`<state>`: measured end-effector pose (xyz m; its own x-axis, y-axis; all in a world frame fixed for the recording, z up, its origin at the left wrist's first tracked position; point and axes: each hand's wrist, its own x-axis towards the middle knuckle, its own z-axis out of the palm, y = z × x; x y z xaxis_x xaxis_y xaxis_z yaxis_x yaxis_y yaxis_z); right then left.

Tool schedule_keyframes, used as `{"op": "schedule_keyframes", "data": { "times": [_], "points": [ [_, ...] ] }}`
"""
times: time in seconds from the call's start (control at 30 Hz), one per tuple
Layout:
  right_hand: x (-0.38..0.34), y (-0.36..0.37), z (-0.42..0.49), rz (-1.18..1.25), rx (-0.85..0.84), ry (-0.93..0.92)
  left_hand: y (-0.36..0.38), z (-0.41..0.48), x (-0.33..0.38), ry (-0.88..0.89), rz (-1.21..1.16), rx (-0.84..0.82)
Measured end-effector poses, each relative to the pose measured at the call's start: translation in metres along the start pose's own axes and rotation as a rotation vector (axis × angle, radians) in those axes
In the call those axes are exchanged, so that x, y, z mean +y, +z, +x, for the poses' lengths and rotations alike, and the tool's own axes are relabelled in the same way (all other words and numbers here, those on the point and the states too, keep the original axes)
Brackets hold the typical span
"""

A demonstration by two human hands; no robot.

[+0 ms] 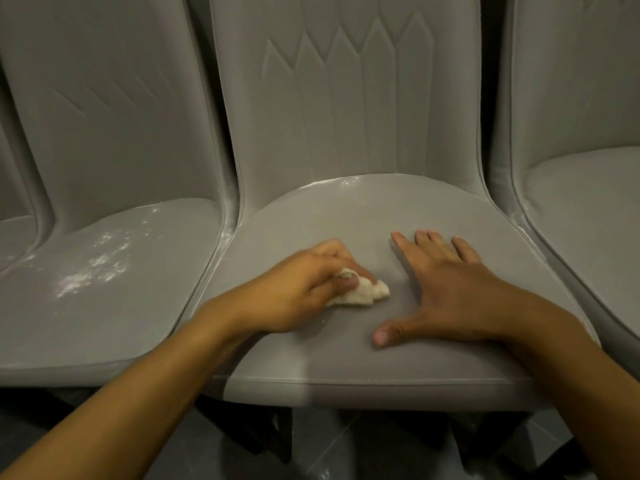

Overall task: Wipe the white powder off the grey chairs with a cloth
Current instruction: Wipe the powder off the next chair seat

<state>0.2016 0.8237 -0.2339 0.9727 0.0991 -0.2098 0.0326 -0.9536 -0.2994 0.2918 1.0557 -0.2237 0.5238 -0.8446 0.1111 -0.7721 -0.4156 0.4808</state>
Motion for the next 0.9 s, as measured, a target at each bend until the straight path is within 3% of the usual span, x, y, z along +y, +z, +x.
{"op": "schedule_keyframes", "data": {
  "times": [0.13, 0.2, 0.33, 0.47, 0.53, 0.67, 0.73, 0.8, 0.9],
  "points": [
    [0.0, -0.001, 0.001, 0.005, 0.01, -0.013, -0.006, 0.009, -0.023, -0.255, 0.26, 0.245],
    [0.001, 0.001, 0.003, -0.004, 0.019, -0.016, 0.0, 0.007, -0.016, -0.215, 0.177, 0.21],
    [0.003, 0.003, 0.003, -0.004, 0.016, -0.02, 0.003, -0.024, 0.023, -0.002, 0.001, -0.024],
    [0.002, 0.002, 0.003, -0.001, 0.024, -0.021, -0.009, -0.046, 0.009, -0.135, 0.068, 0.264],
    [0.001, 0.002, 0.003, -0.004, 0.025, -0.02, -0.005, -0.052, 0.01, -0.154, 0.152, 0.198],
    [0.0, 0.001, 0.002, -0.028, 0.02, -0.014, 0.005, -0.058, 0.028, -0.02, 0.009, 0.031],
    [-0.001, 0.001, 0.0, -0.033, 0.016, -0.012, 0.005, -0.058, 0.023, 0.0, 0.157, 0.077],
    [-0.001, 0.0, -0.001, -0.03, 0.028, -0.019, 0.002, -0.052, 0.009, -0.103, 0.331, 0.208],
    [-0.001, 0.001, -0.004, -0.018, 0.03, -0.027, 0.0, -0.045, -0.001, -0.231, 0.277, 0.277]
  ]
}}
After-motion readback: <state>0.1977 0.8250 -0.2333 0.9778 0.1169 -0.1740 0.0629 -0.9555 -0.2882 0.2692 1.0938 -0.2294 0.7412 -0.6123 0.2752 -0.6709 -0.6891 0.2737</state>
